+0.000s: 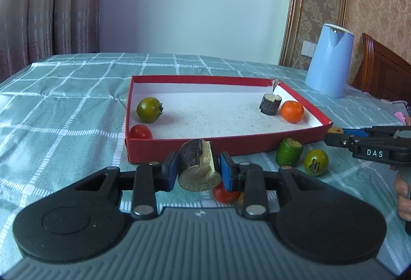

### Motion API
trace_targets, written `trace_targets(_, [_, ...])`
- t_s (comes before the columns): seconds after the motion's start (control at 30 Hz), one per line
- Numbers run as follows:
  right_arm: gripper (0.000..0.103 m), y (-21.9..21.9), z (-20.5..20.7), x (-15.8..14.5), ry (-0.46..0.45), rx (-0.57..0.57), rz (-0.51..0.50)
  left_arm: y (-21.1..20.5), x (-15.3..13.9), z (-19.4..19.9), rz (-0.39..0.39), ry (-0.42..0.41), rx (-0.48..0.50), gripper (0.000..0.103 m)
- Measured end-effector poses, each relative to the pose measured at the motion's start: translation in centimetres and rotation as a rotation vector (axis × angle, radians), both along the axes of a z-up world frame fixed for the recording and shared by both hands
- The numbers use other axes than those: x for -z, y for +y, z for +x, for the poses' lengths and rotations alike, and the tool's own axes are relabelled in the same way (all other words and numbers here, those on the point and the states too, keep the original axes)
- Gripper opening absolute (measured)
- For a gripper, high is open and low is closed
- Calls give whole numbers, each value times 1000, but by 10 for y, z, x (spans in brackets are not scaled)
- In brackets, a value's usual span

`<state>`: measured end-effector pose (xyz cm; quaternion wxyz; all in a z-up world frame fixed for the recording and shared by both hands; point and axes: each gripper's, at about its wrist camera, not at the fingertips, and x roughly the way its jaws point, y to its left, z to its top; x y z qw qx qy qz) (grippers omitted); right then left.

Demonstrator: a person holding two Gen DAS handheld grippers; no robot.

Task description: Organize fruits

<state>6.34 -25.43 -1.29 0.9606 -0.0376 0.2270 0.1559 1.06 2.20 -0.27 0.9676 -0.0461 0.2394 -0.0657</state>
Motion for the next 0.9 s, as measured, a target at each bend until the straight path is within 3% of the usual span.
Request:
trace_targets(0.3, [30, 8, 5, -13, -14, -19, 17, 7, -14, 19, -81, 24, -30, 31])
trace_targets(0.5, [30, 36, 25, -26, -44, -34, -32, -14, -30, 43, 32, -17, -54, 31])
trace_targets(0.6, [30, 47, 38, -30, -37, -32, -38, -21, -29, 58, 62, -14, -58, 20])
trace_targets(0.9, [30, 59, 61, -23, 1, -31, -46, -15, -20, 87, 52, 41, -56, 17])
